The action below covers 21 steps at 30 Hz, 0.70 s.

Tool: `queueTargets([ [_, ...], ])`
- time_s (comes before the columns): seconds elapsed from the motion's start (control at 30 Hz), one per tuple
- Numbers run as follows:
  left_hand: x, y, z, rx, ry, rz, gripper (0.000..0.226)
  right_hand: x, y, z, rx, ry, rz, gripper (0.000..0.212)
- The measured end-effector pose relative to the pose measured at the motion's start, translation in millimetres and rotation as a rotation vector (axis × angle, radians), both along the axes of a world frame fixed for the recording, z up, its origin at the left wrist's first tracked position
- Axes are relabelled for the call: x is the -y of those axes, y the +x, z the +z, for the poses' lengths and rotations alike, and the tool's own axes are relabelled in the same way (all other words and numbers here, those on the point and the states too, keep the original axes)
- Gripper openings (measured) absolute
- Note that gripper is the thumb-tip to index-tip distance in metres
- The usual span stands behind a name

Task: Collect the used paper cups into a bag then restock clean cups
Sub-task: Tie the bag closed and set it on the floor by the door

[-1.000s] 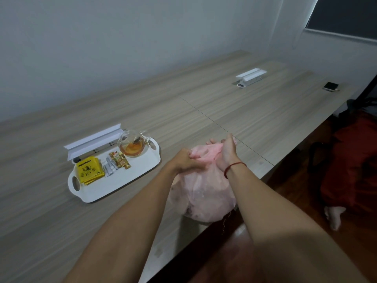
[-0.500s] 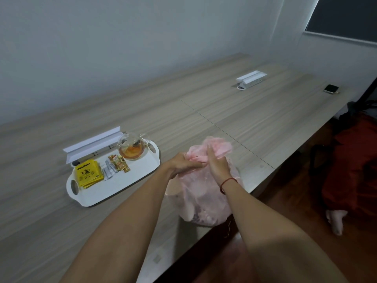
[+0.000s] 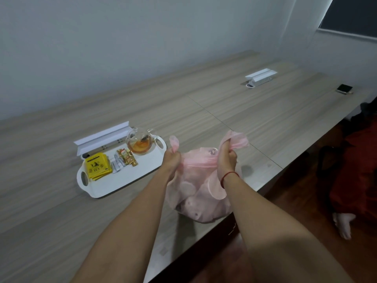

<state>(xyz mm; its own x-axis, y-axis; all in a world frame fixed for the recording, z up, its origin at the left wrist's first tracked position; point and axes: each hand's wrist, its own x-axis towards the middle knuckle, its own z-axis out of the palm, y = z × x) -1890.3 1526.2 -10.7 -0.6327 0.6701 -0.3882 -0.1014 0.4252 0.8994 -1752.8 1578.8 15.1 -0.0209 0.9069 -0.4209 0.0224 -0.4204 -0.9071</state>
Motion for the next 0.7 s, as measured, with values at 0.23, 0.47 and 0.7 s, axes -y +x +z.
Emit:
queueTargets([
  [0.23, -7, -9, -5, 0.048, 0.011, 0.132, 0.052, 9, 3, -5, 0.057, 0.078, 0.083, 0.061],
  [0.47, 26, 5, -17, -0.001, -0.048, 0.114, 0.107, 19, -1, -3, -0.012, 0.156, -0.01, 0.059],
  [0.7, 23, 13, -38, -0.142, -0.015, 0.136, 0.045, 18, -6, -26, 0.308, 0.417, 0.167, 0.06],
])
